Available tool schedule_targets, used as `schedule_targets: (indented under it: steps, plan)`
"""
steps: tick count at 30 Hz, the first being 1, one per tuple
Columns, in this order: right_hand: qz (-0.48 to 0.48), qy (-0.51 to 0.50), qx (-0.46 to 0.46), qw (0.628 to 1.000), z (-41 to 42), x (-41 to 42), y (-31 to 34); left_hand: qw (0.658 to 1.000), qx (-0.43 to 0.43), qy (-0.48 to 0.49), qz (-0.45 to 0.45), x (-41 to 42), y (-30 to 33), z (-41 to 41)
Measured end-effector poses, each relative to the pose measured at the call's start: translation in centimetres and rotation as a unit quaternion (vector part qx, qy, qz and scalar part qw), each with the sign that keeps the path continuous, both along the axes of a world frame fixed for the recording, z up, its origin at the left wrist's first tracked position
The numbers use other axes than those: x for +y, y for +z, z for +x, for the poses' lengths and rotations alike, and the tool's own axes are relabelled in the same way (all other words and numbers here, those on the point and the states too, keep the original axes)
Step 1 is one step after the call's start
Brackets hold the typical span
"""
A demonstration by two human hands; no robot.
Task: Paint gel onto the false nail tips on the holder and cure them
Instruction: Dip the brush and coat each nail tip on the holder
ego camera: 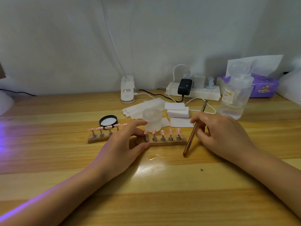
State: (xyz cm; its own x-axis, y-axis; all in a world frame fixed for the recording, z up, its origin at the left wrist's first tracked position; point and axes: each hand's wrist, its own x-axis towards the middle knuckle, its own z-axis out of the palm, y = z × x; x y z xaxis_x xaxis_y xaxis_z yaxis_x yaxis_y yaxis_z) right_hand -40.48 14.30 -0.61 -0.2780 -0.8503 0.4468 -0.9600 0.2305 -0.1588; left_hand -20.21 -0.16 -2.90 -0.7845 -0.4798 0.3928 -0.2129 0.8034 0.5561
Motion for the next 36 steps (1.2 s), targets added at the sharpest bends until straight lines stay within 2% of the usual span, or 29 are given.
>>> schedule_targets:
  steps: [13, 17, 22, 26, 31, 36]
  plan:
    - [0.077, 0.04, 0.005, 0.996, 0.0, -0.5, -0.6, 0.997, 0.075, 0.034, 0.0, 0.3, 0.1, 0.2]
    - [0.071, 0.043, 0.011, 0.997, 0.0, -0.4, -0.6, 0.995, 0.093, 0.03, 0.007, 0.4, 0.0, 0.1]
    - [0.028, 0.104, -0.074, 0.991, 0.3, -0.3, 0.7, 0.994, 0.109, 0.026, 0.005, 0.3, 0.0, 0.1]
    - [0.074, 0.167, -0.184, 0.966, 0.9, -0.1, 1.8, 0.992, 0.123, 0.02, -0.004, 0.6, 0.0, 0.1]
    - [0.054, 0.176, -0.194, 0.963, 0.6, 0.0, 2.1, 0.989, 0.145, 0.023, -0.037, 1.0, 0.4, 0.0]
    - [0.051, 0.214, -0.22, 0.95, -0.2, 0.9, 3.6, 0.982, 0.148, -0.027, -0.112, 1.1, 1.3, 0.1]
